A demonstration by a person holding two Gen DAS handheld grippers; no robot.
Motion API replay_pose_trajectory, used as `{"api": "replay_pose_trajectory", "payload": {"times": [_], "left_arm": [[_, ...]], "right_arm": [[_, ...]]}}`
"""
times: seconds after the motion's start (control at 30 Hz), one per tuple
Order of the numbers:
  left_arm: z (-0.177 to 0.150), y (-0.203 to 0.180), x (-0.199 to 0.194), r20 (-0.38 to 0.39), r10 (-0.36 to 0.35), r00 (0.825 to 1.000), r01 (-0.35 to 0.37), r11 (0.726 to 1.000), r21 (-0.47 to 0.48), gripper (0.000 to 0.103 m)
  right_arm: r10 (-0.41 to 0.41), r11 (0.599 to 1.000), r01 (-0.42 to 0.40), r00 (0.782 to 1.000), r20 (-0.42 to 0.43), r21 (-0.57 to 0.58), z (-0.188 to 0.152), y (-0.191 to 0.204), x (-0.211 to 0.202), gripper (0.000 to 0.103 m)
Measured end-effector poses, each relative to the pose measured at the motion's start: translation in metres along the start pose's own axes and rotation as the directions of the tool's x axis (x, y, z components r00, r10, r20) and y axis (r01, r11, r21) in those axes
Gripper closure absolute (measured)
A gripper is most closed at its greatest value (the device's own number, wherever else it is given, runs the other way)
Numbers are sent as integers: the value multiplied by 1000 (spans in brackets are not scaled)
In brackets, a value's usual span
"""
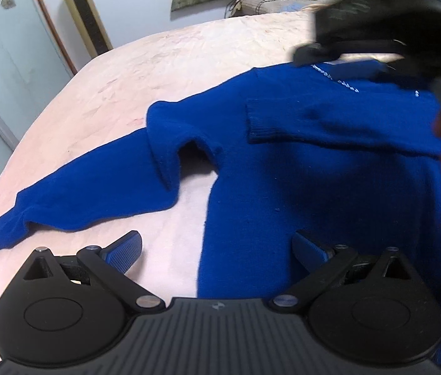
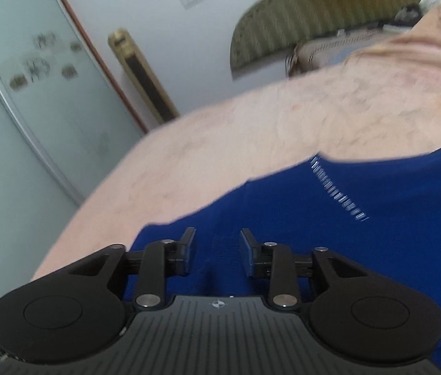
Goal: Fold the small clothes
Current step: 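Carry the sleeve across the sweater body and open the right gripper, then grasp the other sleeve cuff with the left gripper and lift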
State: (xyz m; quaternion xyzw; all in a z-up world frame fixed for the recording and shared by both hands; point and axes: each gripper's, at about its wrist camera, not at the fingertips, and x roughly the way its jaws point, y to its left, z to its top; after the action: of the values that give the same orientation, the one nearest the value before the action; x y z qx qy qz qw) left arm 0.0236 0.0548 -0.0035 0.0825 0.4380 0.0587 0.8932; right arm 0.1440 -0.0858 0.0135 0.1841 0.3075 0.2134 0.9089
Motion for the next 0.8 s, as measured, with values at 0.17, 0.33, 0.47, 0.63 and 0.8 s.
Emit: {"api": "replay_pose_trajectory", "payload": {"times": [0.17, 0.33, 0.47, 0.63, 0.8], "left_arm": [[1, 1, -4, 1, -5, 1000, 5, 1000, -19, 0], [-7, 13, -9, 19, 34, 999, -34, 999, -25, 0], [-13, 41, -12, 25, 62, 998, -59, 992, -108, 0], [-24, 128, -7, 4, 114, 993, -103, 908, -407, 0], [-55, 228, 12, 65, 5, 998, 49, 611, -790, 0]], "right_arm": [[-64, 998, 66, 989, -131, 13, -8, -20, 8, 59], [-71, 997, 70, 989, -132, -10, -24, -17, 1, 52], [-145, 985, 127, 976, -160, -114, -31, -11, 1, 46], [-52, 993, 46, 997, -55, -104, -29, 3, -44, 42], [-56, 980, 54, 998, -6, -193, -37, 18, -69, 38]]}}
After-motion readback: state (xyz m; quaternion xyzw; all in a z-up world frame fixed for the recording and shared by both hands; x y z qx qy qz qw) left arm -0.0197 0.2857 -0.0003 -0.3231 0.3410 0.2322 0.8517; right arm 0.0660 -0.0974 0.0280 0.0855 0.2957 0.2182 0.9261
